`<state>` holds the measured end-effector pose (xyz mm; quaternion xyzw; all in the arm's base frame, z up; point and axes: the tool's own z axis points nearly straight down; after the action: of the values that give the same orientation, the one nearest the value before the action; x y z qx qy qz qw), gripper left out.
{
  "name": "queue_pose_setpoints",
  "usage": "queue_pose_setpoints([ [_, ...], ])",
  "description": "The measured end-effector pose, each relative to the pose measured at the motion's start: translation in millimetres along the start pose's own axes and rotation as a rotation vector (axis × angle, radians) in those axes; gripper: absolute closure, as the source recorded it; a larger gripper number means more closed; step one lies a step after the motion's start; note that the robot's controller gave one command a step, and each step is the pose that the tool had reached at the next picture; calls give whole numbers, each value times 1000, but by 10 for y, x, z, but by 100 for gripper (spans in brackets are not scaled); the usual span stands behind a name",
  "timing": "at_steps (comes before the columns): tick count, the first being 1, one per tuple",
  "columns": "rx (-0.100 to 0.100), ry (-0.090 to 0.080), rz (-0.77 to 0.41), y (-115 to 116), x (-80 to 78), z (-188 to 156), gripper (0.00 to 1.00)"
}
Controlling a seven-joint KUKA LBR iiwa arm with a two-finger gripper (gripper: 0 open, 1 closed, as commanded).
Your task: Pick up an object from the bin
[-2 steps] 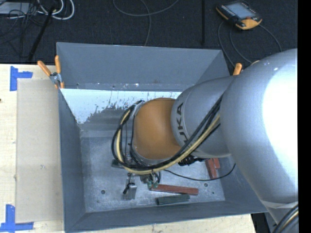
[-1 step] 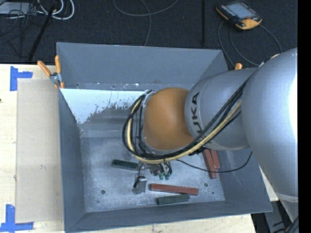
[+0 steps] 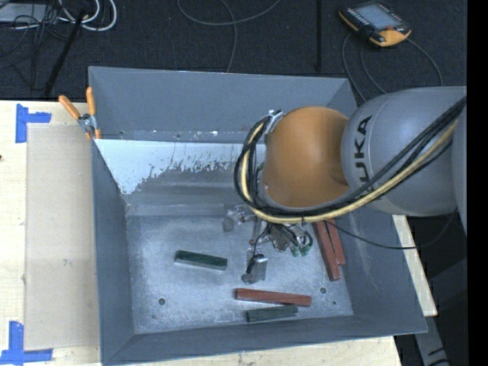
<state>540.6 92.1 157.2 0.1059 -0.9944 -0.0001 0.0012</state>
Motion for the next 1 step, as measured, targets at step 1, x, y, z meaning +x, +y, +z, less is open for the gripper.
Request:
queue_pose_setpoints([
  [1, 4, -15, -46, 187, -318, 266, 0],
])
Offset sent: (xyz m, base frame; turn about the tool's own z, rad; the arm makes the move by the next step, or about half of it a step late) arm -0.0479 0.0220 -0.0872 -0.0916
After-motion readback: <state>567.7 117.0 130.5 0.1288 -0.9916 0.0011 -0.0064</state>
